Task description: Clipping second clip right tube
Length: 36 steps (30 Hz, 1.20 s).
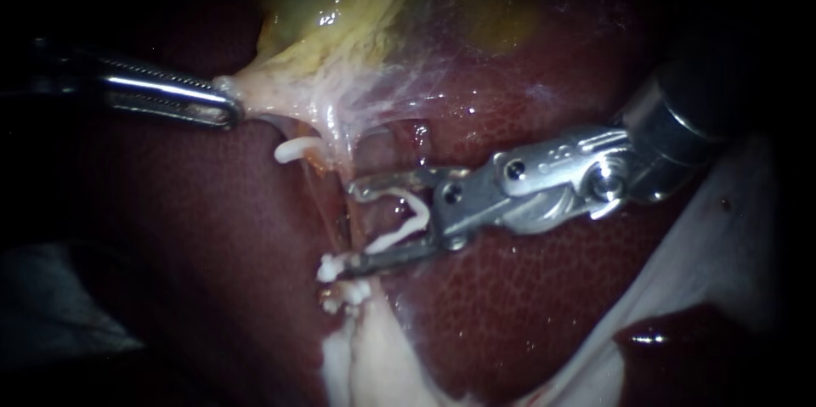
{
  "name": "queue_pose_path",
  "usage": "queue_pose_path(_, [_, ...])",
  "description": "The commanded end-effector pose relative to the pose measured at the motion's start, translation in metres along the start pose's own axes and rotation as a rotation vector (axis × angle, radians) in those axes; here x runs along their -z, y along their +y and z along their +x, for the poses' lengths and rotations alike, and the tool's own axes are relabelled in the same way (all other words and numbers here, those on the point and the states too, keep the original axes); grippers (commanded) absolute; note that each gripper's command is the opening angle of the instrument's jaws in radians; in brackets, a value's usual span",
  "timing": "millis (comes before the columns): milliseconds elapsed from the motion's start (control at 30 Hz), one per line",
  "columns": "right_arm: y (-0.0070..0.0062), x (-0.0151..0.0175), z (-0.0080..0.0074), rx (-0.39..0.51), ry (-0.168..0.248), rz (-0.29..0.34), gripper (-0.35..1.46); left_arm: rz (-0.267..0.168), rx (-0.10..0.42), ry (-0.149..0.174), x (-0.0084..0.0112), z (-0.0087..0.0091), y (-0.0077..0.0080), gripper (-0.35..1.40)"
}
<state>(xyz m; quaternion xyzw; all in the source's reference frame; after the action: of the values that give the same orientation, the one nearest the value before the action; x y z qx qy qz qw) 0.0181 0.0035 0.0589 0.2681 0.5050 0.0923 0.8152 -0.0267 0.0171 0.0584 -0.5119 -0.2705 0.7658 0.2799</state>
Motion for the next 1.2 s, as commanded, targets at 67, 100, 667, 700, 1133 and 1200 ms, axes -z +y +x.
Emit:
queue_pose_path(67, [0.0001, 0.0003, -0.0004, -0.052, 0.022, 0.03, 0.5, 0.0, 0.0, 0.0, 0.0, 0.0, 0.0, -0.35])
queue_pose_path(100, [0.0002, 0.0004, -0.0006, -0.071, 0.034, 0.037, 0.5, 0.0, 0.0, 0.0, 0.0, 0.0, 0.0, -0.35])
queue_pose_path(667, [0.0035, -0.0023, -0.0076, -0.362, 0.095, 0.161, 0.5, -0.001, 0.0, 0.0, 0.0001, 0.0, 0.0, -0.35])
queue_pose_path(700, [0.0036, -0.0026, -0.0078, -0.372, 0.1, 0.162, 0.5, -0.001, 0.0, 0.0, 0.0001, 0.0, 0.0, -0.35])
queue_pose_path(1133, [0.0041, -0.006, -0.0078, -0.451, 0.188, 0.233, 0.5, -0.001, 0.0, 0.0, 0.0001, 0.0, 0.0, -0.35])
queue_pose_path(1200, [0.0041, -0.0065, -0.0075, -0.455, 0.192, 0.255, 0.5, -0.001, 0.0, 0.0, 0.0001, 0.0, 0.0, -0.35])
